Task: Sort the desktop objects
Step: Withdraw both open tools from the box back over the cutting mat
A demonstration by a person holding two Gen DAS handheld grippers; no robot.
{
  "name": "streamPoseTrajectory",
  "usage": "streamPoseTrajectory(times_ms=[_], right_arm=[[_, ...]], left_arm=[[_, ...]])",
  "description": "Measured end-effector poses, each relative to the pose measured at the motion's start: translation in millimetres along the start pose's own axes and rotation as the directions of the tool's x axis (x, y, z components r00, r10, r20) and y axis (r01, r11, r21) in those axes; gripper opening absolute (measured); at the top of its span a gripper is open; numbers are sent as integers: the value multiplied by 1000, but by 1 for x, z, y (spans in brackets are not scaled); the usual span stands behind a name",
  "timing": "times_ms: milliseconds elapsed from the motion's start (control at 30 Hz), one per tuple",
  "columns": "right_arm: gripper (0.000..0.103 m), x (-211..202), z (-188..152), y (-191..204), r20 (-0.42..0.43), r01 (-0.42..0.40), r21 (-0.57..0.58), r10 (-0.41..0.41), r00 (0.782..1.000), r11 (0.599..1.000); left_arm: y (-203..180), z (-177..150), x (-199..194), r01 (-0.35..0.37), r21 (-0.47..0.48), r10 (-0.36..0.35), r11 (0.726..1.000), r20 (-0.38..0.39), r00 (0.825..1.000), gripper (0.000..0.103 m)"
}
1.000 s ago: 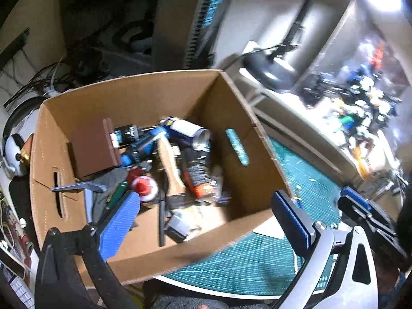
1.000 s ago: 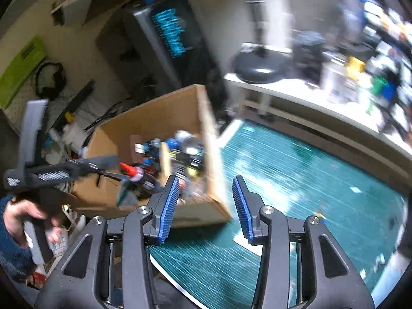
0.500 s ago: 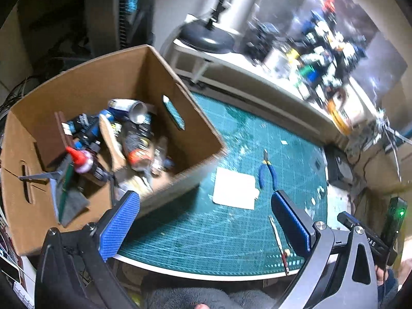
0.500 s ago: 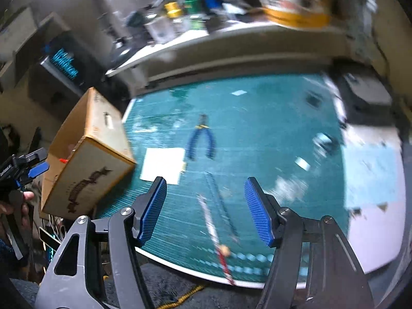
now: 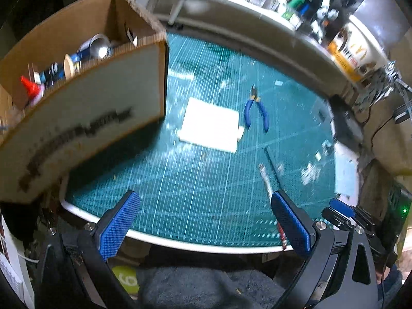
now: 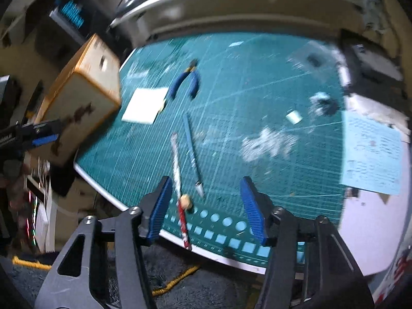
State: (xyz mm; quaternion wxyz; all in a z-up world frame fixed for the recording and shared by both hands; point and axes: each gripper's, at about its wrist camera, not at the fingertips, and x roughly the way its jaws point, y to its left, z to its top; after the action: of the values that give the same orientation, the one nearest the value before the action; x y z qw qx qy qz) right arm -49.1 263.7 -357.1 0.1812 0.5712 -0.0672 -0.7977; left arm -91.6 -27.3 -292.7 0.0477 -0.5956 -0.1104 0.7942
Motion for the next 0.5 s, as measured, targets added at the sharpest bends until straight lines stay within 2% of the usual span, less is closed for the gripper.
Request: streamPoseTrajectory(times_ms=[100, 167, 500], right_arm=[[37, 13, -11, 15, -32, 12, -105, -16, 999, 994], [36, 19, -17, 25, -33, 33, -173, -39, 999, 984], [34, 57, -29, 44, -64, 104, -309, -130, 990, 946]], left_arm=[[3, -11, 7, -11, -15, 10, 1000, -18, 1000, 103], [6, -17, 9, -15, -22, 15, 1000, -23, 1000, 103], [14, -26, 5, -25, -28, 24, 999, -26, 999, 103]])
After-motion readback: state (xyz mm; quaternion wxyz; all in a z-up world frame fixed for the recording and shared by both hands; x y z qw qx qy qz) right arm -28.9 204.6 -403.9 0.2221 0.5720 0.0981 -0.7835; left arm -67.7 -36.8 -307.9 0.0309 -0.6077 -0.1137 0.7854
